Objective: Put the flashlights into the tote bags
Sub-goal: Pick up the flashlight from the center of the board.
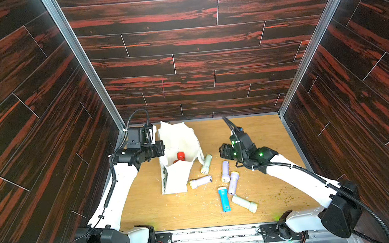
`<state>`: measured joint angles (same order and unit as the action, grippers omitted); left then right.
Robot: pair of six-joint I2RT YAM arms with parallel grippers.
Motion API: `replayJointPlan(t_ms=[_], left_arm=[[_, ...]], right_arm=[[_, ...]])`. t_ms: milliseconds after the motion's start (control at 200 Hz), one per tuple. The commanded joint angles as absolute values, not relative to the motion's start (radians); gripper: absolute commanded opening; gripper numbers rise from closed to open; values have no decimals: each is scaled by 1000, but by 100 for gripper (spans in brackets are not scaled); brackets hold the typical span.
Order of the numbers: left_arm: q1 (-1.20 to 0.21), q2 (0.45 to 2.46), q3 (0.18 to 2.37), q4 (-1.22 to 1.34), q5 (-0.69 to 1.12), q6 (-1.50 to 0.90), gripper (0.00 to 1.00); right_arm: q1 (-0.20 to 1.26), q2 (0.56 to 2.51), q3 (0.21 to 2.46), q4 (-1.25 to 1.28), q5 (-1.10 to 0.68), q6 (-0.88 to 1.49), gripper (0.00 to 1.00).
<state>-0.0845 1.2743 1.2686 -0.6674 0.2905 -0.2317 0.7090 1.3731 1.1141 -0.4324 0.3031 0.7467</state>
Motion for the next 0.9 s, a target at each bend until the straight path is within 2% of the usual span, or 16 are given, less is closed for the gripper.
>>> replayJointPlan(t_ms=[0,135,361,897], left_arm=[[-61,1224,1319,-643,250,-206,0],[-41,1225,1332,-648,241,-206,0],[-33,1215,1331,-655,260,-205,0],[-34,1216,1310,-623,399,-227,0]], right_arm=[[689,1408,1111,-512,308,799,65],[648,1494,1144,-538,241,783,63],[640,1642,1228,-625,218,761,54],[634,1854,1299,-692,197,710,54]])
